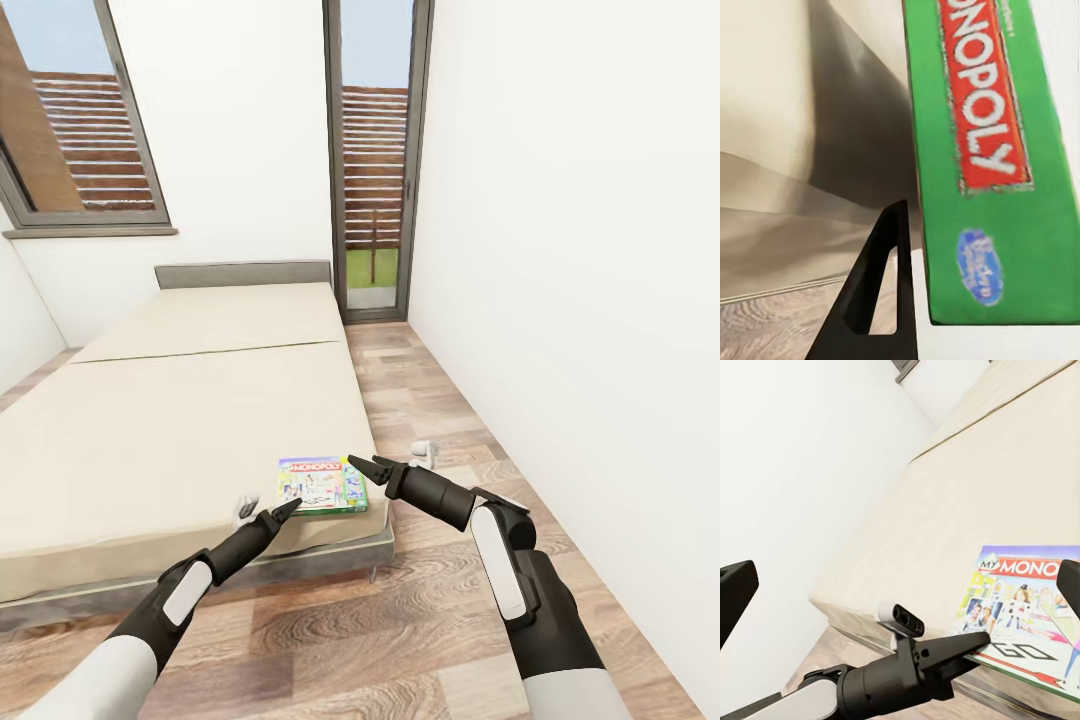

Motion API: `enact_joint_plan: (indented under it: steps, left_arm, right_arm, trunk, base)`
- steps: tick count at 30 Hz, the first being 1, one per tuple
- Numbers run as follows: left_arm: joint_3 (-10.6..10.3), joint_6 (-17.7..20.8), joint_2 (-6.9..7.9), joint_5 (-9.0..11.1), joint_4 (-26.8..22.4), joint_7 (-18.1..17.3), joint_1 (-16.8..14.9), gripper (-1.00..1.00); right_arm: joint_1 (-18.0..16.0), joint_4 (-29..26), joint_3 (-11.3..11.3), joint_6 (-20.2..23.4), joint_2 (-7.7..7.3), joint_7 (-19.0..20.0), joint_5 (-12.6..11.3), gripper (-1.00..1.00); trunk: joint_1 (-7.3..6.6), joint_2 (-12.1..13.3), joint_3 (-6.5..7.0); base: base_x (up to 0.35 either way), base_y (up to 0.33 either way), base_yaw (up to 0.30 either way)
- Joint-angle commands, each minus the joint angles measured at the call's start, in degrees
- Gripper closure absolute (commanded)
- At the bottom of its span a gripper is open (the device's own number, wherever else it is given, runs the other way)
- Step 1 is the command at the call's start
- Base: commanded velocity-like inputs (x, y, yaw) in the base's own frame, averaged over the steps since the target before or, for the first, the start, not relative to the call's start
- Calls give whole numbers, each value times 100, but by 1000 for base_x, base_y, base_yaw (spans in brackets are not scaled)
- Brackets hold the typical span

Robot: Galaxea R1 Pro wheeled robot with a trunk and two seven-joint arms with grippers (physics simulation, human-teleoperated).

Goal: Put all the toys in the child's room - the three board games (two on the bed and one on the table), the two jigsaw puzzles on the table, and the tennis ball on the table - inside the toy box on the table in the child's room.

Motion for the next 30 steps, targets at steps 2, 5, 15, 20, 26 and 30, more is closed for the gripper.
enact_joint_plan:
  steps: [2, 5, 15, 20, 26, 30]
  left_arm:
    - [11, 57, 5, 26, -1, -59, -3, 100]
    - [12, 76, 11, 26, -11, -69, -3, 100]
    - [25, 840, 77, 6, -65, -81, -24, 100]
    - [-3, 1353, 198, -36, -77, -75, -67, 100]
    - [-29, 2373, 681, -54, -742, -74, -81, 100]
    - [17, 2978, 1161, -28, -1152, -76, -81, 100]
  right_arm:
    - [-3, -2, -4, 39, 2, -3, -30, -100]
    - [-3, -2, -4, 39, 2, -3, -30, -100]
    - [-3, -2, -4, 30, 2, -4, -21, -100]
    - [-3, -2, -12, 30, 2, -5, -26, -100]
    - [0, -2, -44, 30, -136, -8, -57, -100]
    - [-3, -2, -65, 30, -268, -15, -104, -100]
  trunk:
    - [-1, -2, -5]
    - [-1, -2, -5]
    - [-199, 359, 156]
    - [-309, 560, 246]
    - [-440, 800, 354]
    - [-528, 961, 426]
  base:
    - [0, 0, 0]
    - [0, 0, 0]
    - [0, 0, 0]
    - [0, 0, 0]
    - [0, 0, 0]
    - [0, 0, 0]
